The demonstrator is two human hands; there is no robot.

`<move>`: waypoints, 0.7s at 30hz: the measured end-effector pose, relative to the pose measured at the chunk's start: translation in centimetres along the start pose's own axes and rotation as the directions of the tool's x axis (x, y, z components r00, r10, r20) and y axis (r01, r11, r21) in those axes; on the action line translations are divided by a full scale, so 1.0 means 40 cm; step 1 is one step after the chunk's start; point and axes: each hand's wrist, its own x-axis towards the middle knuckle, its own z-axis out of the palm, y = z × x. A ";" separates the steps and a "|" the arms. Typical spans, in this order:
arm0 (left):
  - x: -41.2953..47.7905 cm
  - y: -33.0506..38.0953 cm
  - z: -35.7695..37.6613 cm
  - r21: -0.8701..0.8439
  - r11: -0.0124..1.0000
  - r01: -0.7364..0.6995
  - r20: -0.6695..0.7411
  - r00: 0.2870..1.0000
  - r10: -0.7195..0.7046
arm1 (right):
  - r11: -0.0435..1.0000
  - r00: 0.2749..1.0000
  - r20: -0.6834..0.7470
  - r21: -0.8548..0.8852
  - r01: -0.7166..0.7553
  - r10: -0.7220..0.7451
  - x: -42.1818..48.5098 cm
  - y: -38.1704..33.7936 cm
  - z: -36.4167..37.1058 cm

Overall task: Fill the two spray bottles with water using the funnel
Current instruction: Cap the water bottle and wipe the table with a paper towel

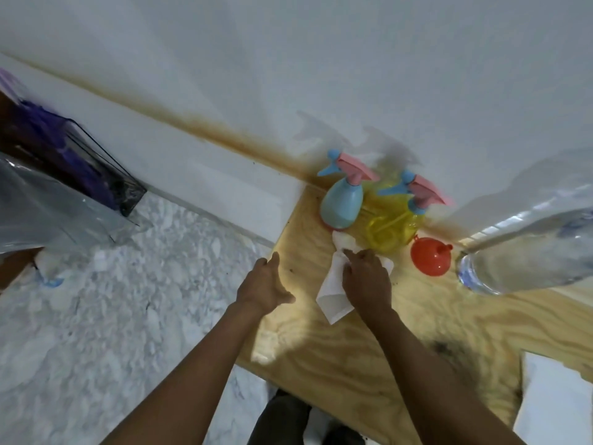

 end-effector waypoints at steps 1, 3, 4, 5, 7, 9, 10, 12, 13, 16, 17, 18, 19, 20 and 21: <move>-0.002 0.001 0.001 -0.006 1.000 -0.001 -0.006 1.000 0.001 | 1.000 1.000 -0.009 -0.022 0.022 -0.023 -0.011 -0.002 0.001; -0.006 0.003 0.004 -0.018 1.000 -0.002 -0.021 1.000 0.001 | 0.999 0.998 -0.040 -0.032 0.037 -0.039 -0.042 -0.006 0.003; -0.007 0.005 0.005 -0.021 1.000 -0.002 -0.025 1.000 0.001 | 0.999 0.999 -0.032 -0.021 0.032 -0.033 -0.056 -0.004 0.006; -0.008 0.006 0.005 -0.018 1.000 -0.001 -0.026 1.000 0.001 | 1.000 1.000 -0.006 -0.006 0.023 -0.023 -0.067 0.000 0.013; -0.008 0.007 0.005 -0.017 1.000 -0.001 -0.029 1.000 0.001 | 0.998 0.997 0.073 -0.041 0.039 -0.036 -0.084 0.008 0.033; -0.011 0.006 0.005 -0.028 1.000 -0.006 -0.037 0.999 0.005 | 0.987 0.988 0.130 -0.128 0.102 -0.085 -0.084 0.010 0.057; -0.012 0.004 0.006 -0.036 0.999 -0.009 -0.043 0.999 0.008 | 0.981 0.983 0.147 -0.144 0.132 -0.111 -0.078 0.009 0.067; -0.014 0.003 0.007 -0.053 0.999 -0.011 -0.049 0.999 0.009 | 0.981 0.978 0.145 -0.101 0.165 -0.150 -0.060 -0.008 0.075; -0.015 0.002 0.007 -0.060 0.998 -0.012 -0.051 0.999 0.009 | 0.981 0.976 0.129 -0.064 0.184 -0.175 -0.049 -0.019 0.076; -0.018 0.003 0.007 -0.070 0.997 -0.016 -0.056 0.998 0.012 | 0.980 0.975 0.102 0.051 0.194 -0.198 -0.022 -0.045 0.060; -0.018 0.003 0.007 -0.069 0.998 -0.014 -0.058 0.998 0.010 | 0.984 0.984 0.064 0.080 0.160 -0.166 -0.017 -0.049 0.054; -0.018 0.003 0.008 -0.069 0.998 -0.011 -0.058 0.998 0.007 | 0.986 0.992 0.029 0.115 0.117 -0.121 -0.015 -0.052 0.046; -0.017 0.003 0.008 -0.071 0.997 -0.010 -0.057 0.998 0.005 | 0.987 0.995 -0.002 0.130 0.096 -0.097 -0.014 -0.052 0.042; -0.015 0.003 0.009 -0.076 0.997 -0.008 -0.056 0.998 0.004 | 0.985 0.993 -0.020 0.124 0.116 -0.115 -0.013 -0.049 0.041; -0.014 0.003 0.008 -0.080 0.997 -0.006 -0.053 0.999 0.002 | 0.983 0.987 -0.011 0.088 0.161 -0.161 -0.008 -0.047 0.045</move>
